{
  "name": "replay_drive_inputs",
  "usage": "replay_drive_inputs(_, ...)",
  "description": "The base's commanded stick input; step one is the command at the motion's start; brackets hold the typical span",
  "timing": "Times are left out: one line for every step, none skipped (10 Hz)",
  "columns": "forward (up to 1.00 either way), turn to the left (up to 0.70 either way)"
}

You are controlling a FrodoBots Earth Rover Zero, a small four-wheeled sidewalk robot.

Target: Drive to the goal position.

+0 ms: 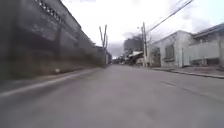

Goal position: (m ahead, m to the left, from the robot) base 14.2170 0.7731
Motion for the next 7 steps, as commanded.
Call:
replay_drive_inputs(1.0,0.0)
replay_drive_inputs(1.0,0.0)
replay_drive_inputs(1.0,0.0)
replay_drive_inputs(1.0,0.0)
replay_drive_inputs(1.0,0.0)
replay_drive_inputs(1.0,0.0)
replay_drive_inputs(1.0,0.0)
